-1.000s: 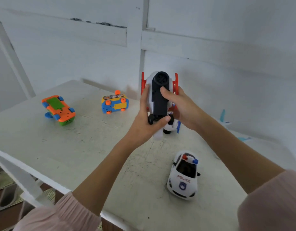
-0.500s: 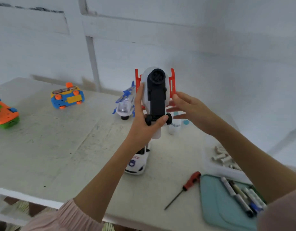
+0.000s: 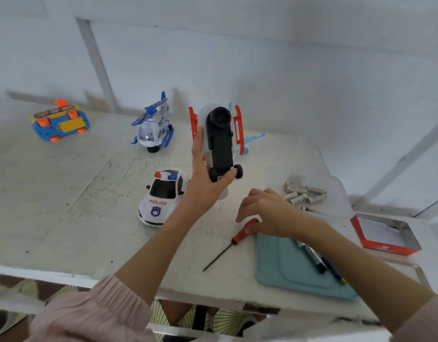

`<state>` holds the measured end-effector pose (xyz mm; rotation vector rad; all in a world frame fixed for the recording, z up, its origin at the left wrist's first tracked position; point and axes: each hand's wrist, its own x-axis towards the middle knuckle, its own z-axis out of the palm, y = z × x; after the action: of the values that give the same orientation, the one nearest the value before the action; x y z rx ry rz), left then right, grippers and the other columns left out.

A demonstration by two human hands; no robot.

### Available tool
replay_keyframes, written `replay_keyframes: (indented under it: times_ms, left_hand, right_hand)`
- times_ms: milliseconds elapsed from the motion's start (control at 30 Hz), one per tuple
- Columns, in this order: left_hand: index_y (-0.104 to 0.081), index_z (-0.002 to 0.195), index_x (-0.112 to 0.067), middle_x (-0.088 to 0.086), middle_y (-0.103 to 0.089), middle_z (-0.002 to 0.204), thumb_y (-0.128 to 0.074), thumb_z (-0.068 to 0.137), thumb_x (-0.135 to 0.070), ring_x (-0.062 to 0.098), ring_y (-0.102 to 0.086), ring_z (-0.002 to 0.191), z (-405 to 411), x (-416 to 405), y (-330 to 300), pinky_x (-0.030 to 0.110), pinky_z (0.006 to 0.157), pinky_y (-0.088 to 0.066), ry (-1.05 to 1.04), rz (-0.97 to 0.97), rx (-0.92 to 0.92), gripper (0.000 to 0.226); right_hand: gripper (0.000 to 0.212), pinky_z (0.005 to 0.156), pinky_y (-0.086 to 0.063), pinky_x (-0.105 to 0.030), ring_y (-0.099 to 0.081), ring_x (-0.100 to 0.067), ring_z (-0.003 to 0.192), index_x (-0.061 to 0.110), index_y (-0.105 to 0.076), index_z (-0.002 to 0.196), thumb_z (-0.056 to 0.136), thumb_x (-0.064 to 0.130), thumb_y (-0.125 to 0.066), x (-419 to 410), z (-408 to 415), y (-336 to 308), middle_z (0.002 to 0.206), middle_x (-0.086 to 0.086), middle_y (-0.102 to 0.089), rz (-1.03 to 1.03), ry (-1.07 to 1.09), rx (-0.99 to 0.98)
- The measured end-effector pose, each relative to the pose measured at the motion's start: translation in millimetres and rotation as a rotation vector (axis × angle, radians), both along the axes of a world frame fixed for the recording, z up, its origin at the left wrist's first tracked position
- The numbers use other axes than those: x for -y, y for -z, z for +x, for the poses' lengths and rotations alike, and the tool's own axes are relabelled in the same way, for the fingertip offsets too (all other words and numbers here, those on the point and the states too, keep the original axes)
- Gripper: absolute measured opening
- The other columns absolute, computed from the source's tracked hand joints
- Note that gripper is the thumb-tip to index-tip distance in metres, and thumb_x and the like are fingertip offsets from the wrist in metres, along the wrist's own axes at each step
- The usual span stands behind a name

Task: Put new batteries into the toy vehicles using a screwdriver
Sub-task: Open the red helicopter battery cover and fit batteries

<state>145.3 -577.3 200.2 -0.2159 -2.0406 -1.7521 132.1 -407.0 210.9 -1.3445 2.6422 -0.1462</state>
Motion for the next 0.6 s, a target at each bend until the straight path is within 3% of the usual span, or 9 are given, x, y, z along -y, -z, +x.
replay_keyframes:
  times_ms: [67,167,267,400,500,533,600]
  left_hand:
    - [0.001,0.139,-0.051,-0.004,-0.013,0.157,-0.067,0.083,-0.01,0.022,-0.048,0.128,1,0,7,0.029,0.099,-0.049,0.004,-0.024,0.029,0.097]
    - [0.002,0.137,-0.062,-0.001,-0.014,0.158,-0.067,0.081,-0.023,0.023,-0.048,0.128,1,0,17,0.027,0.099,-0.048,-0.014,-0.051,0.054,0.097]
    - [0.003,0.143,-0.049,0.006,-0.019,0.155,-0.066,0.084,-0.023,0.023,-0.047,0.127,-2,1,22,0.006,0.092,-0.04,-0.054,-0.07,0.121,0.095]
    - [0.006,0.143,-0.049,-0.005,-0.018,0.151,-0.063,0.083,-0.029,0.019,-0.037,0.134,-3,1,25,0.012,0.099,-0.032,-0.059,-0.081,0.13,0.093]
    - [0.009,0.136,-0.057,-0.017,-0.015,0.146,-0.063,0.086,-0.023,0.012,-0.032,0.136,-2,1,21,0.019,0.104,-0.031,-0.046,-0.083,0.109,0.093]
    - [0.008,0.135,-0.056,-0.023,-0.015,0.144,-0.064,0.086,-0.02,0.004,-0.031,0.135,-2,0,21,0.02,0.105,-0.031,-0.038,-0.081,0.094,0.093]
    - [0.004,0.136,-0.048,-0.035,-0.016,0.134,-0.064,0.087,-0.006,-0.019,-0.035,0.121,-4,0,21,0.009,0.096,-0.036,-0.037,-0.081,0.089,0.093]
  right_hand:
    - [0.029,0.085,-0.031,-0.032,-0.046,-0.012,0.107,0.029,-0.067,0.108,0.08,0.026,-0.065,-1,4,10,0.112,0.013,-0.062,-0.018,-0.054,-0.041]
    - [0.022,0.072,-0.038,-0.035,-0.058,-0.017,0.085,0.028,-0.073,0.087,0.065,0.028,-0.075,-3,8,23,0.088,0.013,-0.067,-0.074,-0.131,-0.125]
    - [0.022,0.065,-0.038,-0.032,-0.059,-0.018,0.076,0.027,-0.071,0.075,0.056,0.027,-0.083,-3,9,32,0.079,0.012,-0.065,-0.104,-0.133,-0.148]
    - [0.018,0.084,-0.039,-0.03,-0.053,-0.015,0.097,0.018,-0.068,0.092,0.075,0.018,-0.073,-5,9,19,0.1,0.007,-0.065,-0.219,-0.047,0.075]
    - [0.016,0.08,-0.05,-0.022,-0.061,-0.005,0.081,0.008,-0.065,0.09,0.075,0.006,-0.073,-11,15,-10,0.088,0.004,-0.067,-0.491,0.075,0.395]
    - [0.016,0.077,-0.05,-0.019,-0.062,-0.003,0.075,0.008,-0.064,0.088,0.075,0.005,-0.073,-13,17,-19,0.082,0.004,-0.067,-0.574,0.098,0.416]
    - [0.016,0.07,-0.049,-0.015,-0.06,-0.003,0.068,0.01,-0.061,0.085,0.075,0.007,-0.074,-17,21,-34,0.076,0.004,-0.066,-0.694,0.148,0.381]
